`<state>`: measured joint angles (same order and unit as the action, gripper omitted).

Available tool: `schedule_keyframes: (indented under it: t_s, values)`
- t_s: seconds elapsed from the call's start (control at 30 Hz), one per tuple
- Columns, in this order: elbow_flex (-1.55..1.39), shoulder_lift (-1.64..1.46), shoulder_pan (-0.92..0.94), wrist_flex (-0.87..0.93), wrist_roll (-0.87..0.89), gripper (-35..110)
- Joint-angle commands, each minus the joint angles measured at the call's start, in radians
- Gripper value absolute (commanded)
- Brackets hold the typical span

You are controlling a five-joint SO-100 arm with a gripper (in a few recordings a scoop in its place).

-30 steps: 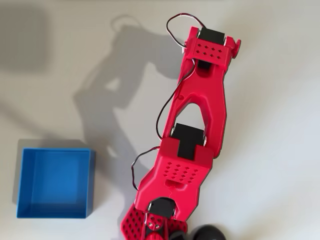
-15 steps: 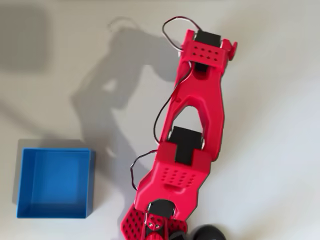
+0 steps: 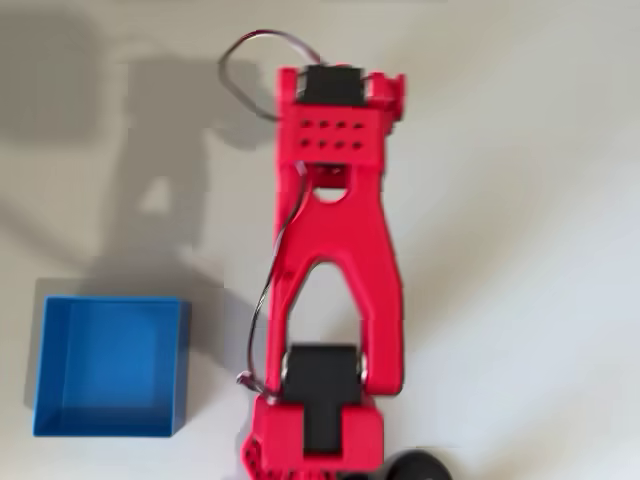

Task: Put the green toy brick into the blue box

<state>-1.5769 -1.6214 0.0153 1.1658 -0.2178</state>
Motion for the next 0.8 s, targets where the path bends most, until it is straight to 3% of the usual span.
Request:
schedule_keyframes:
  t_s: [0.0,0.77]
  values:
    - [-0.041,-0.187,-0.086,0.023,0.003,0]
    - [-0.091,-0.308,-0.750,0.265,0.273,0]
